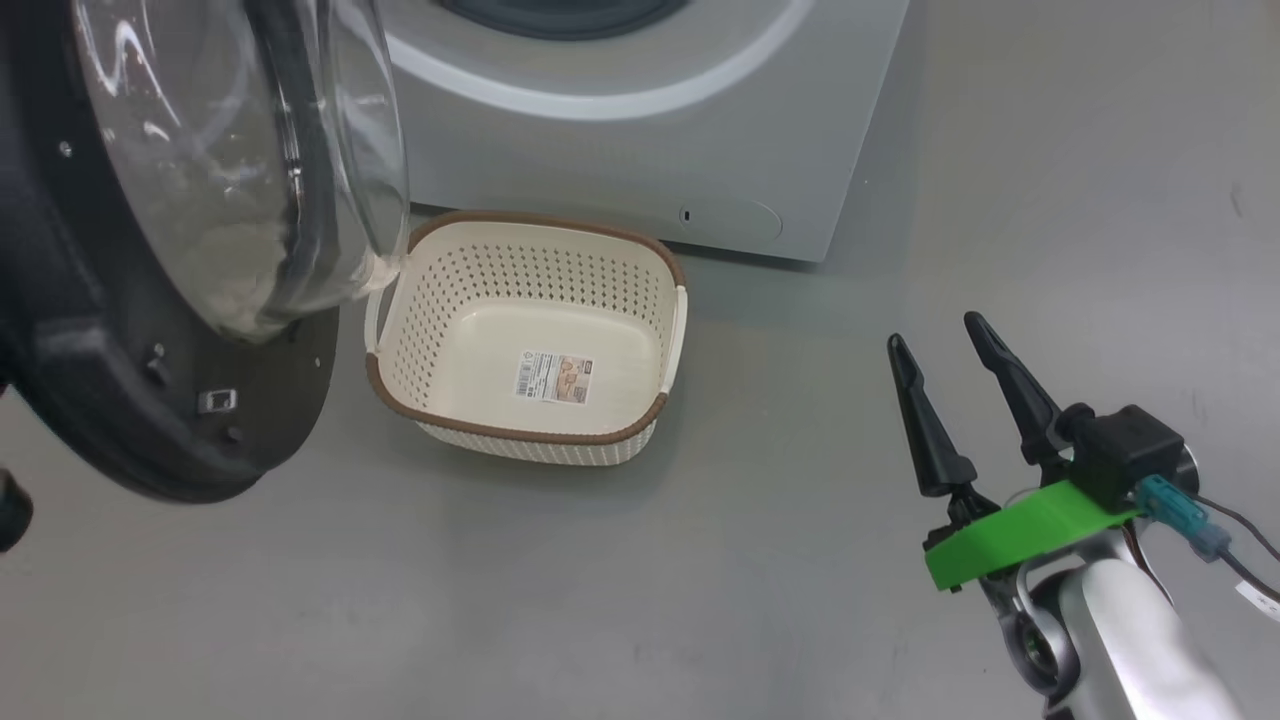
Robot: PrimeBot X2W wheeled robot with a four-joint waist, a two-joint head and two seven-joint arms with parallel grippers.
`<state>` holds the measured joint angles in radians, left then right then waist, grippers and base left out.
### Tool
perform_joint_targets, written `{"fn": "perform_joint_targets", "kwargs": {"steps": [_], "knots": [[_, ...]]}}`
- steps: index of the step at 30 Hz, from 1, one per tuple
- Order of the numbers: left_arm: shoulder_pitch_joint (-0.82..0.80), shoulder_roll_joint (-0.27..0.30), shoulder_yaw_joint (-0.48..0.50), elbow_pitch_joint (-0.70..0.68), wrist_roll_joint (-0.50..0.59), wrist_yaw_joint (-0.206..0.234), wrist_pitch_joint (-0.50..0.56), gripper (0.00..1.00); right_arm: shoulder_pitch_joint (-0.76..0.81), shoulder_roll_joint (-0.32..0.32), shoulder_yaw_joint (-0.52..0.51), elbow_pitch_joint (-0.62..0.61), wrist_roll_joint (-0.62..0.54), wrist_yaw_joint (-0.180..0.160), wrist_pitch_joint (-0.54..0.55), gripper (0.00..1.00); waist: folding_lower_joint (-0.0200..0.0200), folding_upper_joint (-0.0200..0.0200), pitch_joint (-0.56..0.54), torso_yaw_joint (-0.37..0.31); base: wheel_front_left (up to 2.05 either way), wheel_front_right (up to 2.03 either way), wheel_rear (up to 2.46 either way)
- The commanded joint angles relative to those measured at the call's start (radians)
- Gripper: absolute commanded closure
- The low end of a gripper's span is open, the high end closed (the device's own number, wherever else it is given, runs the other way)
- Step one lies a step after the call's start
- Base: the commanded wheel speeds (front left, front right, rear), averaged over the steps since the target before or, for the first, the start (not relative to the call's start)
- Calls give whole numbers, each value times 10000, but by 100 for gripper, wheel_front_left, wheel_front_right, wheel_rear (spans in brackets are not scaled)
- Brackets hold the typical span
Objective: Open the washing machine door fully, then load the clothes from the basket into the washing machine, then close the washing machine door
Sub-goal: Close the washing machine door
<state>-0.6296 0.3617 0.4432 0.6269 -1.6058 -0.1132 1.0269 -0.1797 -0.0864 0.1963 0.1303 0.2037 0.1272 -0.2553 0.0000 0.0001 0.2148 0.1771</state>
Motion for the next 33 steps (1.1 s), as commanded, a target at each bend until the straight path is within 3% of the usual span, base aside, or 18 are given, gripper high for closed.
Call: {"fn": "perform_joint_targets", "kwargs": {"steps": [1,20,33], "knots": [[41,276,95,-672,-110,53,146,100,-33,108,111,-295,77,35,-65,0,0,-1,-135,-86,0,0,0],[785,-1454,-728,-2171,257,286,-164,100,179,252,47,-326,135,35,-65,0,0,-1,-476,-734,0,0,0],[492,-2393,-983,-2061,353,228,-775,100,144,297,-15,-393,106,35,-65,0,0,-1,-276,-1446,0,0,0]]}}
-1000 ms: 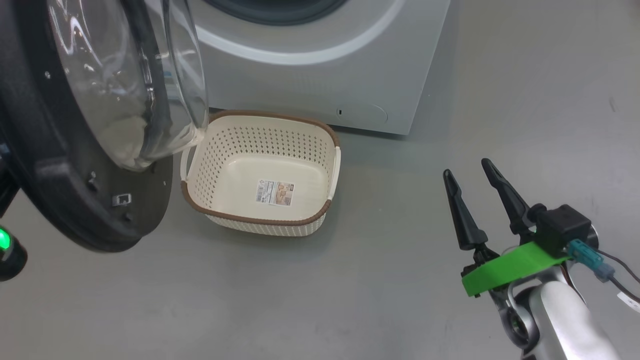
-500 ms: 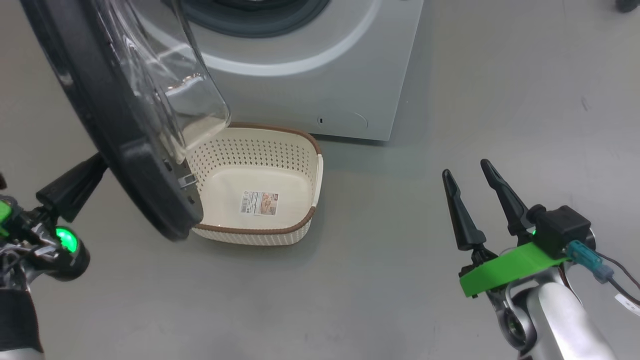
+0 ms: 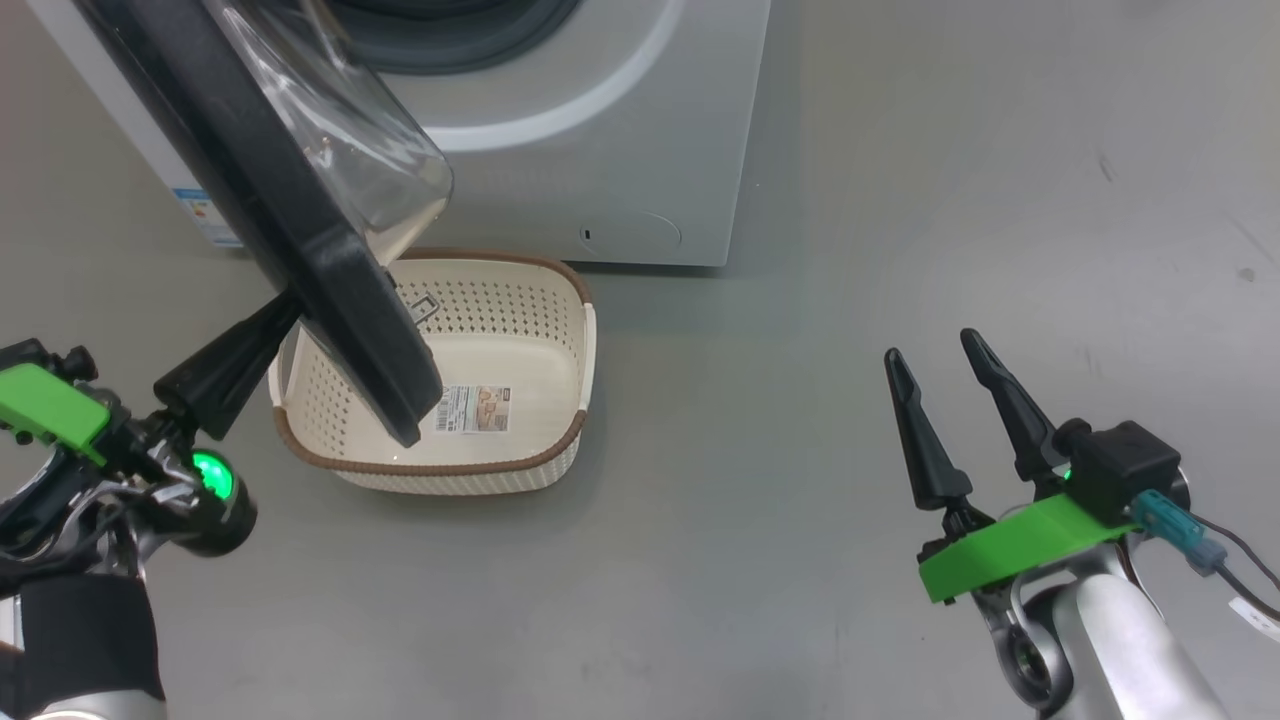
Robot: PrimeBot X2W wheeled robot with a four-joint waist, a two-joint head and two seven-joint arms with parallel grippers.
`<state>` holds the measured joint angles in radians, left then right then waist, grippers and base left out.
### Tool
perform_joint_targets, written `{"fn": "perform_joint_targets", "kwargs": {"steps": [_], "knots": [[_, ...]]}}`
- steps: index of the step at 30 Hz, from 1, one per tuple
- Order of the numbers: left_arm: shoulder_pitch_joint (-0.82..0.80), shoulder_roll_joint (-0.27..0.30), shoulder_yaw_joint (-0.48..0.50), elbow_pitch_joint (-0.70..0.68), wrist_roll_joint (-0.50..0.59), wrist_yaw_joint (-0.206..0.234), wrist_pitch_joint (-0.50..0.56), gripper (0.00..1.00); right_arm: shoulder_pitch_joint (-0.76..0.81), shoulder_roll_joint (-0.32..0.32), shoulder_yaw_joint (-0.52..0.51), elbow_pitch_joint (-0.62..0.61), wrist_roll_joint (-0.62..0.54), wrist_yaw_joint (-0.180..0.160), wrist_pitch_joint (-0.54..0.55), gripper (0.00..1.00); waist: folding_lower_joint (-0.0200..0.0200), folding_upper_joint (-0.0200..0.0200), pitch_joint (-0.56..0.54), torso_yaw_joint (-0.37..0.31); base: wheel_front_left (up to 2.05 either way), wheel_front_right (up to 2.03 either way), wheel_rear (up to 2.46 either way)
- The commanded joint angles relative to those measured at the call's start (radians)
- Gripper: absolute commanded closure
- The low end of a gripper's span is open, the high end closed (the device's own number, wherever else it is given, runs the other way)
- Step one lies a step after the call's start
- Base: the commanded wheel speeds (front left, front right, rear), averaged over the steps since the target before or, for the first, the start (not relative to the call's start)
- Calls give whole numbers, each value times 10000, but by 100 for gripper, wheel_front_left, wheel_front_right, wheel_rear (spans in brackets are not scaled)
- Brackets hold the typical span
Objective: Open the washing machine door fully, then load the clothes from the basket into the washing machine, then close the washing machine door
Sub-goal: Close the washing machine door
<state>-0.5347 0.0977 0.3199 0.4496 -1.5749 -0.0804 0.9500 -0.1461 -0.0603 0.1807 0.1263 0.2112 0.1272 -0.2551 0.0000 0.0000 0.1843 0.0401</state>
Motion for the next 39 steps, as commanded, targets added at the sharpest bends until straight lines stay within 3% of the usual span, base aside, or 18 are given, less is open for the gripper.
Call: {"fn": "perform_joint_targets", "kwargs": {"steps": [1,21,31,35,39], "knots": [[-500,205,239,-242,59,-124,-71,100,-188,39,126,-356,33,35,-67,0,0,0,40,-129,0,0,0],[-1459,-362,57,1076,340,-490,-2005,100,-3,87,-82,-432,114,35,-67,0,0,0,116,-1326,0,0,0],[-772,-445,-254,307,106,-500,-2080,100,269,98,-549,-665,850,35,-67,0,0,0,-306,-1341,0,0,0],[223,-219,-780,-859,1296,-501,-2725,100,442,99,-756,-770,779,35,-67,0,0,0,-633,-1153,0,0,0],[1304,313,-1877,-2308,2937,-501,-4473,100,603,99,-977,-809,662,35,-67,0,0,0,-951,-933,0,0,0]]}}
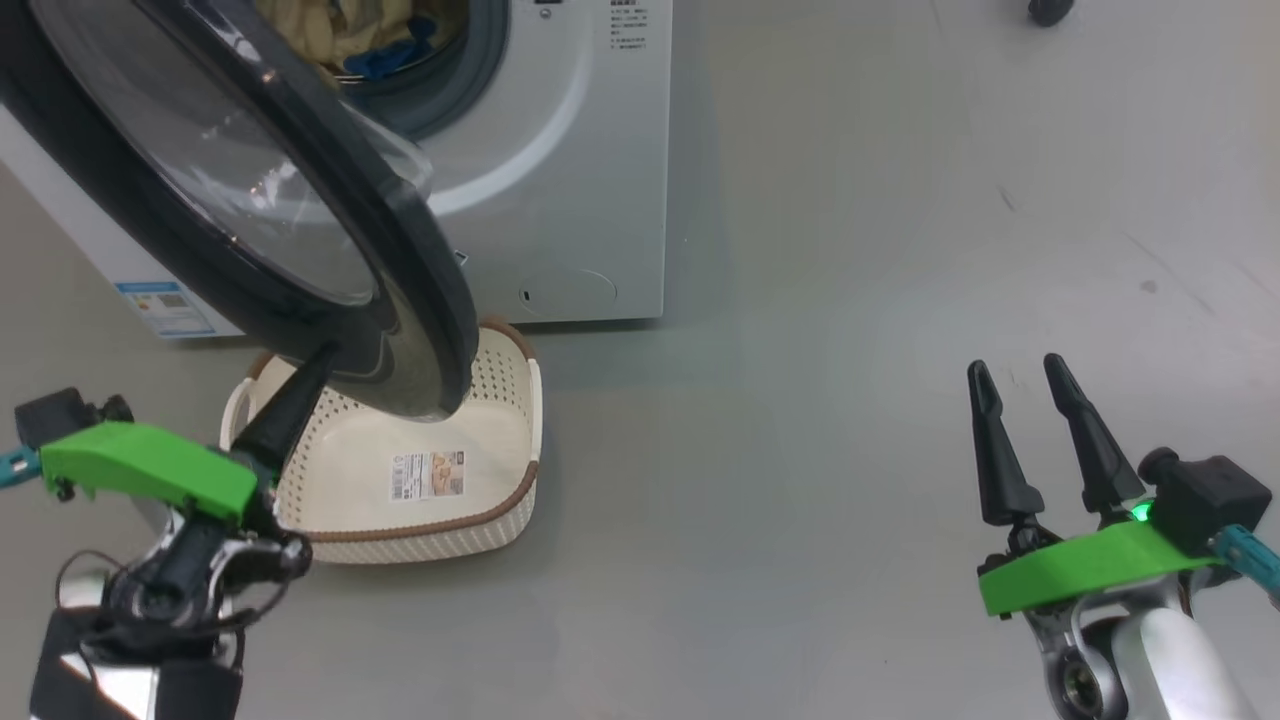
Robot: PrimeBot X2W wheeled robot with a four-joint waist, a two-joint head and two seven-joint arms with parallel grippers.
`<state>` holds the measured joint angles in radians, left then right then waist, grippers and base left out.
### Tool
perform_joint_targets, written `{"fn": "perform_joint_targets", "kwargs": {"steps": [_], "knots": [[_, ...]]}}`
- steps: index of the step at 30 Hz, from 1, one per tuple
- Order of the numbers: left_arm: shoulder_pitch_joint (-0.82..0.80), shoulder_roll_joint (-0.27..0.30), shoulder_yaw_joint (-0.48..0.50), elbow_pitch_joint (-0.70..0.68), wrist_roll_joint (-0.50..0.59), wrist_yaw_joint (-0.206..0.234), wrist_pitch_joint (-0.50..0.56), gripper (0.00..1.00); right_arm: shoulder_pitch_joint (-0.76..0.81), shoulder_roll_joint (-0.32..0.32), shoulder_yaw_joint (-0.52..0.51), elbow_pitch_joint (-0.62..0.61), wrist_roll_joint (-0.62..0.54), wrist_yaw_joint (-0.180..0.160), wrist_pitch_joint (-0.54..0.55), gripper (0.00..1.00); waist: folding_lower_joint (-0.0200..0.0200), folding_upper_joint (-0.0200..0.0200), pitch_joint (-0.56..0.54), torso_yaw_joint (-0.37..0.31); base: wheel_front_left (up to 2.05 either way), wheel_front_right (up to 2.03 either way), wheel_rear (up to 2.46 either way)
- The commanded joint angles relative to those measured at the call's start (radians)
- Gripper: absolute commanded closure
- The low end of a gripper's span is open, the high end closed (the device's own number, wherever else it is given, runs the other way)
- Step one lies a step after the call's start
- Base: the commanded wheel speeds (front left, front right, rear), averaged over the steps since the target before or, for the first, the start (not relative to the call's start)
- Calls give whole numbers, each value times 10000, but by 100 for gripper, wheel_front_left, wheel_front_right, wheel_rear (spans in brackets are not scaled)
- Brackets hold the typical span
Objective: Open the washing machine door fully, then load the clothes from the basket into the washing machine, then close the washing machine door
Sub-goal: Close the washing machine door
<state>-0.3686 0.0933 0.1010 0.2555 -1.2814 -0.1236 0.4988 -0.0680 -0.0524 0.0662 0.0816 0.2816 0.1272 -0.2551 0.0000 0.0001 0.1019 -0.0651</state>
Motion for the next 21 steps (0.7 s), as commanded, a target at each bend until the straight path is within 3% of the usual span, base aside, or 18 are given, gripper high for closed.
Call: {"fn": "perform_joint_targets", "kwargs": {"steps": [1,3,6,9,11,17,21], "knots": [[-146,511,-11,-798,212,-70,-436,100,-116,21,104,-364,-70,35,-67,0,0,-1,-212,187,0,0,0],[325,1096,-938,-1709,854,-70,-1517,100,23,21,-16,-385,-115,35,-67,0,0,-1,-376,340,0,0,0],[1024,2472,-2768,-2298,2493,-70,-3758,100,197,11,-46,-424,-185,35,-67,0,0,-1,-528,524,0,0,0],[1340,3348,-4022,-1948,3443,-70,-6136,100,311,-34,-66,-449,-213,35,-67,0,0,-1,-607,707,0,0,0],[1404,3764,-4626,-1469,3981,-70,-7128,100,376,-64,-93,-447,-228,35,-67,0,0,-1,-646,823,0,0,0],[1418,3707,-4556,-678,5374,-70,-7594,100,509,-104,-114,-431,-289,35,-67,0,0,-1,-689,1098,0,0,0],[1880,3018,-3516,-964,7187,-39,-7602,100,583,-99,-60,-392,-329,35,-67,0,0,-1,-748,1210,0,0,0]]}}
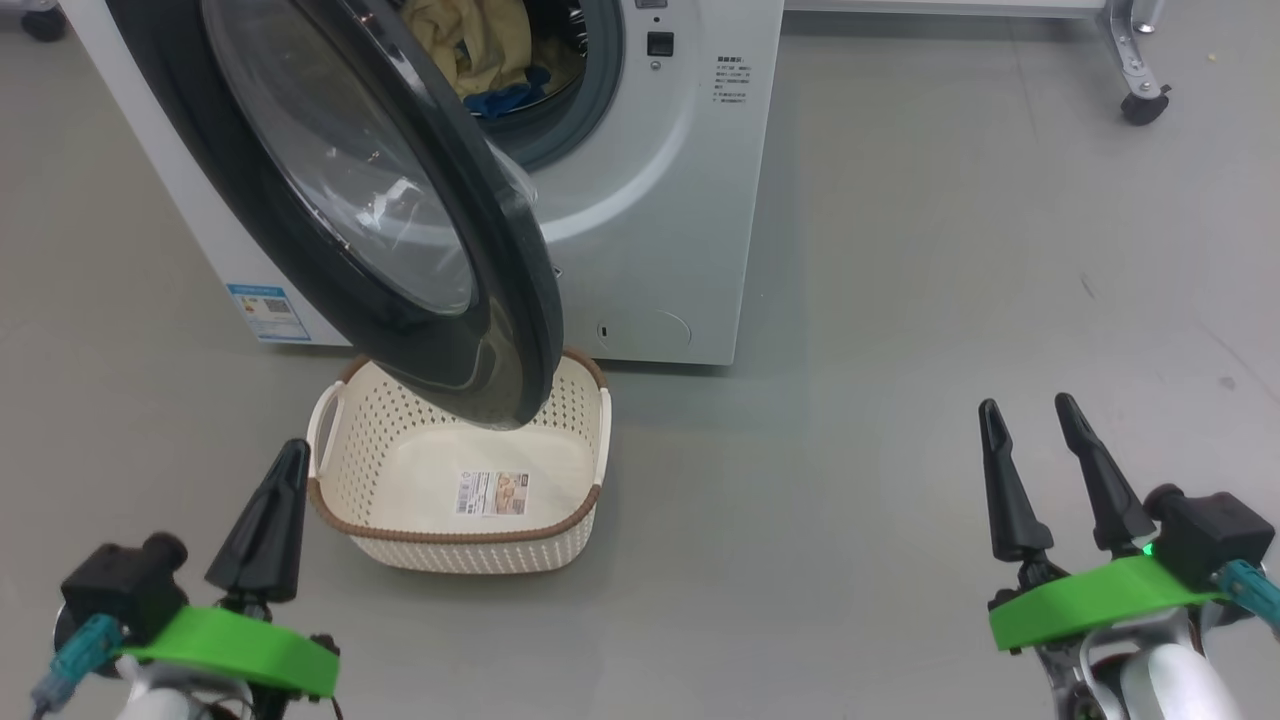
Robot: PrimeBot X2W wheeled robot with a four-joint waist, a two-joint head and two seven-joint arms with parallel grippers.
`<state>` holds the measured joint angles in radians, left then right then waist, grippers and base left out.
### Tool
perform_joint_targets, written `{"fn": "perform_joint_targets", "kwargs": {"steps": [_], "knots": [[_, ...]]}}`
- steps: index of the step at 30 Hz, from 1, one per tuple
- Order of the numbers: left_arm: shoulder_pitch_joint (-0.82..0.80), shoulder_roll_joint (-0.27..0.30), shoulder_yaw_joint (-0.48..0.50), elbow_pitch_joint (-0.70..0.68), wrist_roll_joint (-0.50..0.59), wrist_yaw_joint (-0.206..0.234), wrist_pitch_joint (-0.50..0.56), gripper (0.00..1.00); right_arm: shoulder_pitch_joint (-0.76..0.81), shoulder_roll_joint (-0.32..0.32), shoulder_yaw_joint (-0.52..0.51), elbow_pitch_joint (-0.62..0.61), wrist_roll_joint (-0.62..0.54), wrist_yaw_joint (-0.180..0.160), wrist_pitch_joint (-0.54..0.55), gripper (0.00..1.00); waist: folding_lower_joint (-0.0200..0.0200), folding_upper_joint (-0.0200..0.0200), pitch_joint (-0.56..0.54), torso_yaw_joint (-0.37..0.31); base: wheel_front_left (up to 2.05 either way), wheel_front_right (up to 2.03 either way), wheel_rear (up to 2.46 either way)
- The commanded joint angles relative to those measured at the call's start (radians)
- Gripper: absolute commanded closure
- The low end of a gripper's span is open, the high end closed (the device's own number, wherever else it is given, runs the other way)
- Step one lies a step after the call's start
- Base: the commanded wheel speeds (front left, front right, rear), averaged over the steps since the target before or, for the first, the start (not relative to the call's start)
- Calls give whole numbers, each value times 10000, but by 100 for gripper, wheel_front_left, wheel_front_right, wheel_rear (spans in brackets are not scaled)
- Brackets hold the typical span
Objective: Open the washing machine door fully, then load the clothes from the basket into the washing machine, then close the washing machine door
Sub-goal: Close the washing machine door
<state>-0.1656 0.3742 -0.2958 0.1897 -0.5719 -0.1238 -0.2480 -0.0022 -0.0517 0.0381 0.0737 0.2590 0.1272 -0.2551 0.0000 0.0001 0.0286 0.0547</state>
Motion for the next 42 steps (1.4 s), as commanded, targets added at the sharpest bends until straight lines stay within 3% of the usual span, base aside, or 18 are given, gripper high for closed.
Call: {"fn": "perform_joint_targets", "kwargs": {"steps": [1,5,6,7,8,15,42], "knots": [[17,11,680,-393,443,-38,-134,100,-69,-103,230,-308,-106,35,-67,0,0,-1,-25,26,0,0,0],[558,-571,1337,-726,1664,-49,-135,100,-61,-88,260,-281,-96,35,-67,0,0,-1,-89,55,0,0,0],[628,-655,1473,-848,1952,-53,-135,91,-58,-85,264,-275,-92,35,-67,0,0,-1,-100,61,0,0,0],[739,-762,1545,-995,2258,-56,-135,11,-54,-81,267,-267,-90,35,-67,0,0,-1,-118,65,0,0,0],[895,-846,1524,-973,2428,-59,-136,0,-48,-77,274,-257,-89,35,-67,0,0,-1,-138,63,0,0,0],[1199,-1093,1511,-1136,2771,-66,-136,0,-33,-54,281,-262,-57,35,-67,0,0,-1,-145,72,0,0,0],[1284,-1073,1495,-1017,2405,-68,-137,0,-97,-17,348,-201,-109,35,-67,0,0,-1,-129,115,0,0,0]]}}
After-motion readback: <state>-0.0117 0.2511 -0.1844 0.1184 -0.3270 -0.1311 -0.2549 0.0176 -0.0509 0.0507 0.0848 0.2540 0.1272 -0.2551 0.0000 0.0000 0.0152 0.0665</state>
